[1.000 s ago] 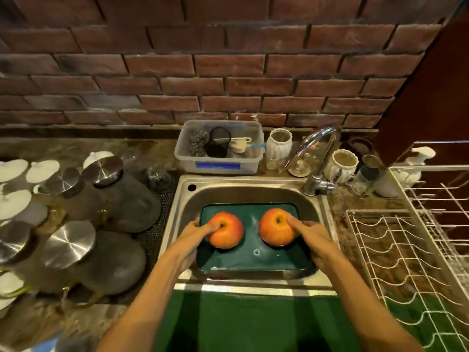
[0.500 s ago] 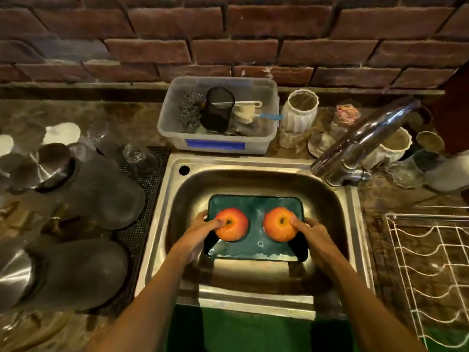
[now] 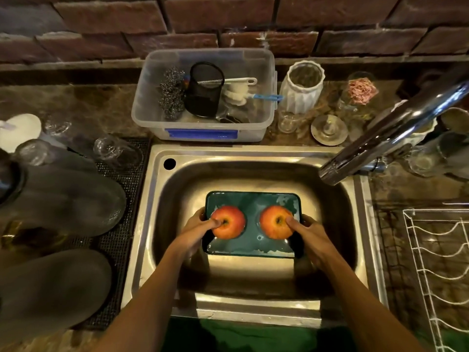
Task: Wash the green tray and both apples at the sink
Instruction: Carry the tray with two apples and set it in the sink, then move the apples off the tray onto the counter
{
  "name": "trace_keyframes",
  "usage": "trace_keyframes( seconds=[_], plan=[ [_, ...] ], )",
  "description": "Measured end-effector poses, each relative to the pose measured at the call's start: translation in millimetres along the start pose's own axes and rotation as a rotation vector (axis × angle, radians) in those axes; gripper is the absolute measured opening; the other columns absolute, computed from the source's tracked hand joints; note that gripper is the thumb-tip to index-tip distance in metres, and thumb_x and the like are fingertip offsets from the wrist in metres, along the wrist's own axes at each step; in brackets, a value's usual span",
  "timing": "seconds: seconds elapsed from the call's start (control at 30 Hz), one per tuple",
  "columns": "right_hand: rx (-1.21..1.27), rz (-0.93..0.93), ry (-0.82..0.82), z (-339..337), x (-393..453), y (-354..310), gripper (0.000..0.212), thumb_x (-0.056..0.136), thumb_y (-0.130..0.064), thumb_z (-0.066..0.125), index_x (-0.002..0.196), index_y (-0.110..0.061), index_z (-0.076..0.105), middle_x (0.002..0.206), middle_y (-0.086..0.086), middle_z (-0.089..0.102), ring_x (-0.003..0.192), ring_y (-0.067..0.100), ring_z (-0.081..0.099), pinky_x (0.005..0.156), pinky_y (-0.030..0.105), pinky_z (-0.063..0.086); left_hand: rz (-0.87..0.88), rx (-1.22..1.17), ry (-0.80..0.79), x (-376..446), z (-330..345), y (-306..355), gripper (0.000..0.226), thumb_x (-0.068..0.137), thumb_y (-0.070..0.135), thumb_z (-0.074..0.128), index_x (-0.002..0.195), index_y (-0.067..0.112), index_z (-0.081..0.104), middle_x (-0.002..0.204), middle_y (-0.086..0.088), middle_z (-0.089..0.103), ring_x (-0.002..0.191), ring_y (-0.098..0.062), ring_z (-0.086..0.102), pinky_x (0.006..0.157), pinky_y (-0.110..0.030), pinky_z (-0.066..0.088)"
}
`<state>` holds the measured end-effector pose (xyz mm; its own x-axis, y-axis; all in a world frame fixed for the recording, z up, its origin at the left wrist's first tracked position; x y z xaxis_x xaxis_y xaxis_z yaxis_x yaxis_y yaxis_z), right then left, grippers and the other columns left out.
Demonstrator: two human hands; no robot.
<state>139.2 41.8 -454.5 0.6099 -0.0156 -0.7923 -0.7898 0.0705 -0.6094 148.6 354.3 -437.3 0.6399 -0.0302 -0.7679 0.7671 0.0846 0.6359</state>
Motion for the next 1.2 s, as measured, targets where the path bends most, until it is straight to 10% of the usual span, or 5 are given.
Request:
trace_keyframes(
  seconds=[0.4, 0.5, 0.73, 0.9, 1.2],
  plan=[
    [-0.092, -0.046, 0.002, 5, -20, -13, 0.086, 0.073, -0.049, 0.079, 0.144, -0.013, 0.047, 0.124, 0.002, 0.065, 0.100, 0.013, 0.065, 0.073, 0.021, 0.057, -0.032, 0.067, 0.013, -5, -6, -8, 0.031, 0.085, 0.017, 0.078, 0.107, 0.032, 0.062, 0.116, -0.006, 0.071, 0.105, -0.023, 0.070, 0.082, -0.032, 0.057],
    [-0.257, -0.141, 0.059, 2, -53, -25, 0.080, 0.091, -0.042, 0.066, 0.156, -0.013, 0.029, 0.158, 0.011, 0.038, 0.139, 0.025, 0.043, 0.107, 0.031, 0.037, -0.011, 0.145, 0.037, -10, -9, -5, 0.044, 0.085, 0.024, 0.079, 0.122, 0.029, 0.057, 0.128, -0.008, 0.065, 0.112, -0.023, 0.064, 0.097, -0.039, 0.053],
    [-0.909, -0.581, 0.385, -32, -181, -18, 0.069, 0.091, -0.050, 0.052, 0.151, -0.020, 0.040, 0.160, 0.007, 0.032, 0.147, 0.026, 0.027, 0.119, 0.048, 0.022, 0.269, 0.325, 0.341, -31, -3, 20, 0.068, 0.083, 0.020, 0.081, 0.142, 0.014, 0.048, 0.132, -0.011, 0.056, 0.120, -0.027, 0.057, 0.103, -0.045, 0.049],
    [-1.135, -0.473, 0.512, -62, -204, 37, 0.087, 0.089, -0.076, 0.026, 0.158, -0.024, 0.022, 0.168, 0.006, 0.002, 0.155, 0.027, -0.002, 0.121, 0.053, -0.003, 0.323, 0.647, 0.282, -30, 25, 21, 0.094, 0.077, 0.027, 0.086, 0.154, 0.018, 0.033, 0.148, -0.015, 0.039, 0.134, -0.031, 0.044, 0.112, -0.047, 0.040],
    [-1.385, -0.362, 0.587, -71, -192, 61, 0.090, 0.092, -0.073, 0.016, 0.155, -0.009, 0.031, 0.166, 0.016, 0.012, 0.154, 0.034, 0.009, 0.121, 0.054, 0.014, 0.331, 0.890, 0.287, -26, 44, 21, 0.093, 0.070, 0.040, 0.088, 0.149, 0.024, 0.041, 0.143, -0.011, 0.051, 0.125, -0.031, 0.052, 0.100, -0.045, 0.045]
  ],
)
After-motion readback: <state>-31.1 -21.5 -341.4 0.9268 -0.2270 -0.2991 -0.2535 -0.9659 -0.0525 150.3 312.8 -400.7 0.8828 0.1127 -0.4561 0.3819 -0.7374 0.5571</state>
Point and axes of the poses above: each hand's wrist, its own x-axis towards the middle knuckle, its own z-axis out of the palm, y = z × x, the point moved 8 cm from there along x, towards the middle knuckle
